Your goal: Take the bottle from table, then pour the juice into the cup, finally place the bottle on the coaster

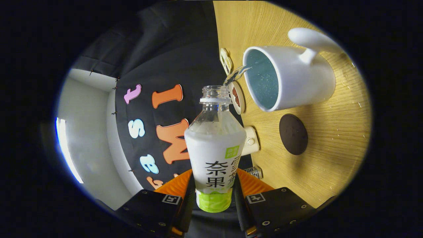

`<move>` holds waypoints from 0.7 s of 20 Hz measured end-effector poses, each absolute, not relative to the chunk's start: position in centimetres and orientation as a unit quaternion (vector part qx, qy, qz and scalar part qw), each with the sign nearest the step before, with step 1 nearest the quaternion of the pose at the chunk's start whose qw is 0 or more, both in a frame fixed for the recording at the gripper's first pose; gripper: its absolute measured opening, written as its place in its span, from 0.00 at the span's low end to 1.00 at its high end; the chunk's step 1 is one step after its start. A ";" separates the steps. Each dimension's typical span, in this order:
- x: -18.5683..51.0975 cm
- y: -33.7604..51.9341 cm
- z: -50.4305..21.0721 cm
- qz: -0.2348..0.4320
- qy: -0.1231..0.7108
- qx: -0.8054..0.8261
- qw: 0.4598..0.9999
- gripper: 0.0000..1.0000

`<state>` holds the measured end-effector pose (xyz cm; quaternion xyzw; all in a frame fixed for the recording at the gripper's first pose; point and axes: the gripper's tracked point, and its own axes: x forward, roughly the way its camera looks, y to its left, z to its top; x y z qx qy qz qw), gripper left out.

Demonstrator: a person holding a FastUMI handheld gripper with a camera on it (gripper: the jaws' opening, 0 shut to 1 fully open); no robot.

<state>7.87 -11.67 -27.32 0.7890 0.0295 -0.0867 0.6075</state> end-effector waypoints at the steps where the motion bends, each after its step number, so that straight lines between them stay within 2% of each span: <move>1: 8.0 -11.8 -27.3 -0.087 0.029 0.791 0.605 0.57; 14: 8.0 -11.6 -26.9 -0.085 0.017 0.817 0.570 0.57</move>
